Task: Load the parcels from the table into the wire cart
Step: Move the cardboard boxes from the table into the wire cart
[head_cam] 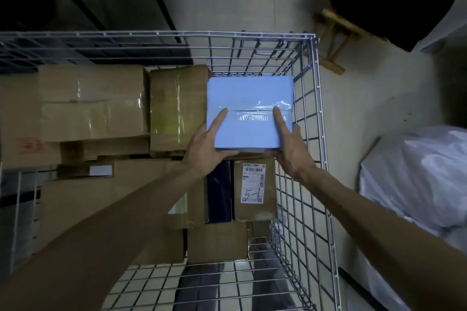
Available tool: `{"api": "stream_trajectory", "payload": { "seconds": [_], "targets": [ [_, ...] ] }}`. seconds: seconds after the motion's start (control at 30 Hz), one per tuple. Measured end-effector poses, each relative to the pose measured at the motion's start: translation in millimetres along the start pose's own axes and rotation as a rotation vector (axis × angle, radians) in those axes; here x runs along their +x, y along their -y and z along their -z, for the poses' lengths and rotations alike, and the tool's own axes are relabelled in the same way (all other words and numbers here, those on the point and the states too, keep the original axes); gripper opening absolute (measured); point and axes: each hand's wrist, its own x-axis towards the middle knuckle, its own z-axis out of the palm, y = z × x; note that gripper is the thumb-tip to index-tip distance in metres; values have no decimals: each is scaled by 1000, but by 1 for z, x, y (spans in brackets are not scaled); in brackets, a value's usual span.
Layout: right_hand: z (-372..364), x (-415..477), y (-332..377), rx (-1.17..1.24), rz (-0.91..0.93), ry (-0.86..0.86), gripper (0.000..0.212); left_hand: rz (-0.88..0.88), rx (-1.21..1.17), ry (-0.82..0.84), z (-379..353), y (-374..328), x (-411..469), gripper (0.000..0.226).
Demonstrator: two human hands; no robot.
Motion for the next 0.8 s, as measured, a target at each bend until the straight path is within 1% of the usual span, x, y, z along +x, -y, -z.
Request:
{"api": "stream_trajectory", "payload": {
  "seconds": [0.07,0.1,0.13,0.17,0.23,0.27,0.3,0.33,0.4,0.43,0.5,0.57,0.63,0.67,0.73,0.8],
  "targets": [
    [1,4,-4,67,-2,-4,55,17,26,-2,-2,6,1,110],
    [2,7,-5,137,-31,-33,61,23,47,-5,-2,7,2,110],
    [-1,9,-3,209,-52,-45,72,28,75,-10,-2,8,2,110],
    [-1,10,-5,247,-63,-46,76,33,110,-12,-2,9,3,109],
    [-2,12,-8,281,-80,-76,62,23,185,-19,-3,9,3,106],
    [1,17,-14,294,-96,-76,54,9,219,-31,-4,9,3,104],
    [1,23,-16,342,-122,-56,51,-3,246,-40,-6,9,3,103],
    [0,28,-20,376,-141,-56,51,-7,264,-43,-8,9,3,102],
    [-4,25,-19,386,-112,-99,59,5,278,-26,-11,11,6,101],
    [-7,23,-17,460,-126,-112,63,14,291,-12,-12,12,6,100],
    [-12,24,-19,542,-102,-128,65,15,346,-5,-15,12,5,98],
    [-13,23,-20,527,-88,-154,65,5,400,-9,-18,10,5,98],
    [-13,26,-25,475,-84,-177,70,-16,437,-27,-15,9,8,99],
    [-12,26,-25,472,-89,-157,70,-35,445,-45,-12,10,10,101],
    [-11,26,-23,457,-74,-115,64,-78,439,-57,-4,14,15,103],
    [-9,24,-19,446,-56,-101,58,-91,402,-32,-1,20,16,103]
  ]
}}
